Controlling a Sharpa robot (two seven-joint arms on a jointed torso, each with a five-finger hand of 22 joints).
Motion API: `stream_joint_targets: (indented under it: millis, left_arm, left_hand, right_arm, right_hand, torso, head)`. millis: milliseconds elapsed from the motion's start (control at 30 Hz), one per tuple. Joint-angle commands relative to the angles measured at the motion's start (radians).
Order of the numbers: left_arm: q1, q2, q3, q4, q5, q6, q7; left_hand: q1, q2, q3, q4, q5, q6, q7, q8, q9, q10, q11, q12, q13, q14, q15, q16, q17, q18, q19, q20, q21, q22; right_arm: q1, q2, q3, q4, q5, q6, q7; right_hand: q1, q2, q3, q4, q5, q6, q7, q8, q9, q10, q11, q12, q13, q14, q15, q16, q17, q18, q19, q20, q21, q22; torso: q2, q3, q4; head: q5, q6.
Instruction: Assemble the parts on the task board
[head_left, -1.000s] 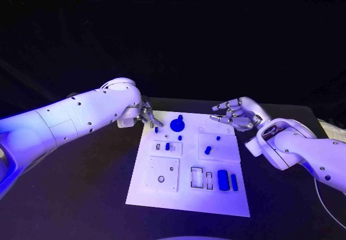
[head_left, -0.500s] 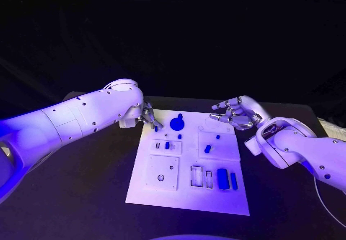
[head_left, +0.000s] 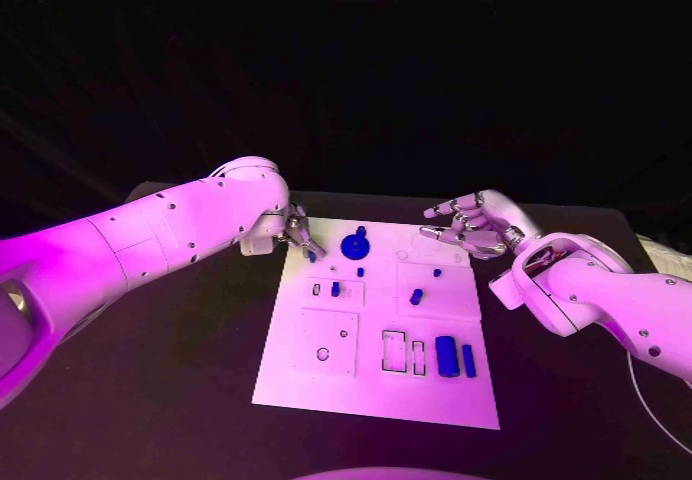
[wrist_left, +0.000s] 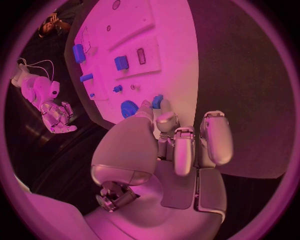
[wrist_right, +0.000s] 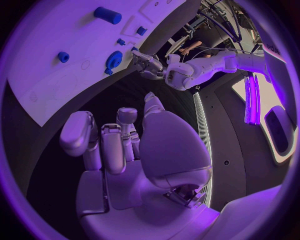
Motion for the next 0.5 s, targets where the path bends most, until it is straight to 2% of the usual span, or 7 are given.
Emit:
stream_joint_targets:
  millis: [33, 167, 233, 333, 367, 433, 500]
  left_arm:
    - [-0.001, 0.003, 0.0, -0.002, 0.013, 0.012, 0.006]
    - [-0.001, 0.003, -0.001, -0.002, 0.019, -0.001, 0.011]
    - [-0.001, 0.002, -0.001, -0.001, 0.02, -0.012, 0.017]
    - [-0.001, 0.0, -0.001, 0.001, 0.028, -0.029, 0.027]
    - [-0.001, -0.001, -0.001, 0.002, 0.032, -0.035, 0.031]
    - [-0.002, -0.005, -0.001, 0.007, 0.041, -0.053, 0.038]
    - [-0.002, -0.011, -0.001, 0.016, 0.046, -0.068, 0.043]
  left_hand:
    - [0.035, 0.009, 0.024, -0.012, 0.007, -0.002, -0.009, 0.005, 0.003, 0.005, -0.003, 0.002, -0.001, 0.105, -0.011, 0.003, 0.264, -0.003, 0.005, -0.002, 0.004, 0.01]
    - [0.128, 0.039, 0.107, -0.062, 0.013, -0.02, -0.016, 0.002, 0.005, -0.001, -0.01, -0.007, -0.006, 0.105, -0.017, 0.003, 0.264, -0.002, 0.003, -0.008, 0.001, 0.009]
    - [0.185, 0.038, 0.183, -0.1, 0.025, -0.037, -0.012, -0.003, 0.006, -0.01, -0.009, -0.017, -0.012, 0.105, -0.019, 0.003, 0.264, -0.002, 0.003, -0.011, 0.001, 0.01]
    - [0.173, -0.018, 0.317, -0.103, 0.036, -0.044, -0.005, 0.006, 0.019, -0.006, -0.003, -0.025, -0.019, 0.105, -0.009, 0.003, 0.264, -0.002, 0.003, -0.007, 0.0, 0.013]
    - [0.126, -0.072, 0.429, -0.09, 0.035, -0.046, 0.01, 0.019, 0.032, -0.001, 0.0, -0.027, -0.022, 0.105, -0.005, 0.003, 0.264, -0.001, 0.003, -0.007, -0.001, 0.015]
    - [0.086, -0.112, 0.549, -0.096, 0.038, -0.047, 0.004, 0.036, 0.049, 0.005, -0.002, -0.025, -0.023, 0.105, -0.006, 0.003, 0.264, -0.002, 0.004, -0.003, -0.001, 0.018]
    - [0.063, -0.139, 0.602, -0.111, 0.038, -0.052, 0.001, 0.045, 0.06, 0.008, -0.003, -0.022, -0.021, 0.105, -0.007, 0.003, 0.264, -0.003, 0.005, -0.001, -0.001, 0.021]
  right_arm:
    - [-0.001, 0.001, 0.0, 0.0, -0.003, 0.014, 0.009]
    - [-0.001, 0.001, 0.0, 0.0, -0.003, 0.014, 0.009]
    - [-0.001, 0.001, 0.0, -0.001, -0.003, 0.015, 0.009]
    - [-0.001, 0.002, 0.0, -0.002, -0.003, 0.017, 0.009]
    - [-0.002, 0.003, 0.0, -0.003, -0.003, 0.018, 0.009]
    - [-0.003, 0.003, 0.0, -0.002, -0.003, 0.02, 0.009]
    - [-0.004, 0.003, 0.0, -0.002, -0.003, 0.022, 0.009]
  right_hand:
    - [0.004, 0.01, -0.002, -0.002, 0.007, 0.002, 0.004, 0.002, 0.001, -0.009, -0.001, -0.006, -0.002, 0.059, 0.001, -0.004, 0.044, 0.014, -0.007, -0.002, -0.004, -0.001]
    - [0.004, 0.01, -0.002, -0.002, 0.007, 0.002, 0.004, 0.002, 0.001, -0.009, -0.001, -0.006, -0.002, 0.059, 0.001, -0.004, 0.044, 0.014, -0.007, -0.002, -0.004, -0.001]
    - [0.004, 0.01, -0.002, -0.002, 0.007, 0.002, 0.004, 0.002, 0.001, -0.009, -0.001, -0.006, -0.002, 0.059, 0.001, -0.004, 0.044, 0.014, -0.007, -0.002, -0.004, -0.001]
    - [0.004, 0.01, -0.002, -0.002, 0.007, 0.002, 0.004, 0.002, 0.001, -0.009, -0.001, -0.006, -0.002, 0.059, 0.001, -0.004, 0.044, 0.014, -0.007, -0.002, -0.004, -0.001]
    - [0.005, 0.01, -0.002, -0.002, 0.007, 0.003, 0.004, 0.002, 0.001, -0.009, -0.001, -0.005, -0.002, 0.059, 0.0, -0.004, 0.044, 0.014, -0.007, -0.002, -0.004, -0.001]
    - [0.007, 0.011, -0.003, -0.003, 0.008, 0.003, 0.004, 0.002, 0.001, -0.009, -0.001, -0.006, -0.003, 0.059, 0.0, -0.005, 0.043, 0.014, -0.007, -0.002, -0.005, -0.002]
    - [0.007, 0.011, -0.003, -0.003, 0.008, 0.003, 0.004, 0.002, 0.001, -0.009, -0.001, -0.006, -0.003, 0.059, 0.0, -0.005, 0.043, 0.014, -0.007, -0.002, -0.005, -0.002]
  torso:
    - [0.001, 0.0, -0.0002]
    - [0.0, 0.0002, 0.0001]
    - [0.0, 0.0001, 0.0001]
    - [0.0, 0.0003, 0.0001]
    - [0.0, 0.0003, 0.0001]
    - [0.0, 0.0007, 0.0003]
    - [0.0, 0.0009, 0.0011]
  head:
    - [-0.001, -0.002]
    - [-0.002, -0.002]
    - [-0.002, -0.003]
    - [-0.002, -0.003]
    - [-0.002, -0.003]
    - [0.001, -0.003]
    - [0.004, -0.003]
